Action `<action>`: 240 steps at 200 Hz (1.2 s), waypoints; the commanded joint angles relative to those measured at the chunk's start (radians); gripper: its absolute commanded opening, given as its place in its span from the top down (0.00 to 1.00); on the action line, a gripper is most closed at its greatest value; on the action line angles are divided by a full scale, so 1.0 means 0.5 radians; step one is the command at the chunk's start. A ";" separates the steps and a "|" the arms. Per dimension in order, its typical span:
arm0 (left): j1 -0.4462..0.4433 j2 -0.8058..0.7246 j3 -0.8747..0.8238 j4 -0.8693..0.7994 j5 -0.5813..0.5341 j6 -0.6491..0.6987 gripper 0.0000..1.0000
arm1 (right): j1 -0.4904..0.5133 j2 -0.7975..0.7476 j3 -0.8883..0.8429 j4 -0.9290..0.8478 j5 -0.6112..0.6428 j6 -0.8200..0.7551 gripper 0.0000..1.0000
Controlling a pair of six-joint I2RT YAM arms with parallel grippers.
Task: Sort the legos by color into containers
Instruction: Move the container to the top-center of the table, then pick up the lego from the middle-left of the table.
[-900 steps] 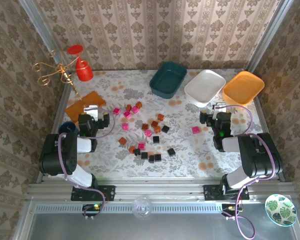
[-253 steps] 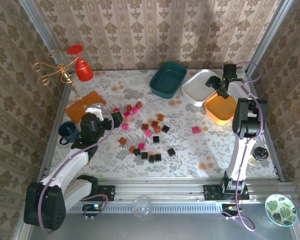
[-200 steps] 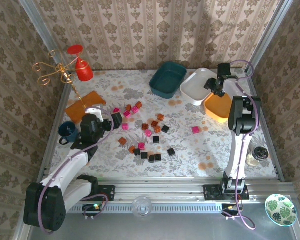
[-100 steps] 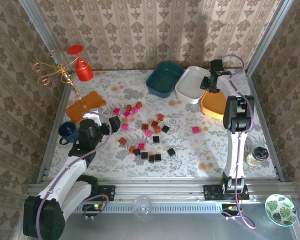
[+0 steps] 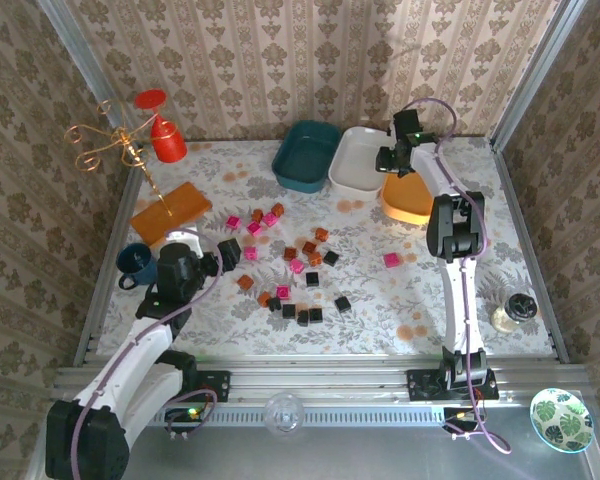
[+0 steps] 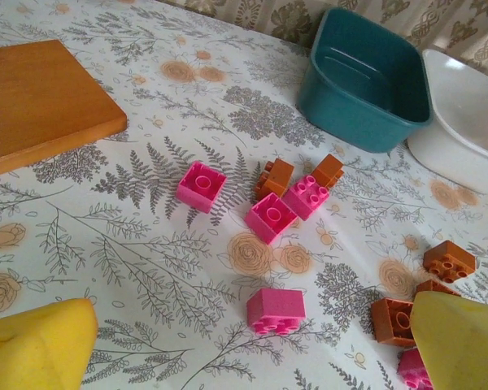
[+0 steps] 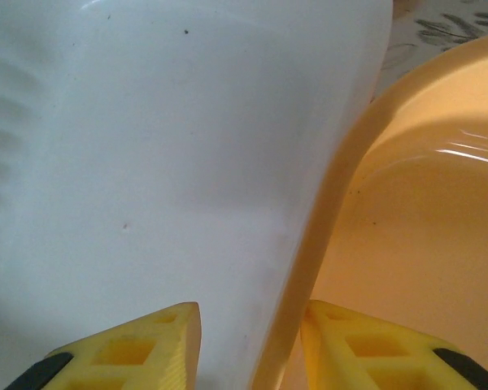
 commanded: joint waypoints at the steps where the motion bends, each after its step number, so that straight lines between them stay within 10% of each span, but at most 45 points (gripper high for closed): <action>1: -0.006 -0.037 -0.024 -0.039 -0.035 0.017 0.00 | 0.062 0.092 0.182 -0.133 -0.167 -0.197 0.61; 48: -0.009 0.067 -0.008 -0.008 0.003 0.037 0.00 | 0.145 0.198 0.406 -0.195 -0.248 -0.415 0.58; 90: -0.022 0.359 0.119 0.037 0.039 0.101 0.00 | 0.157 -0.054 0.288 -0.102 0.060 -0.307 0.32; 186: 0.162 1.705 1.205 -0.461 0.134 0.346 0.18 | 0.307 -1.662 -1.822 1.009 0.256 -0.020 0.20; 240: 0.160 2.118 1.620 -0.726 0.123 0.456 0.22 | 0.308 -2.100 -2.332 1.072 0.197 0.108 0.19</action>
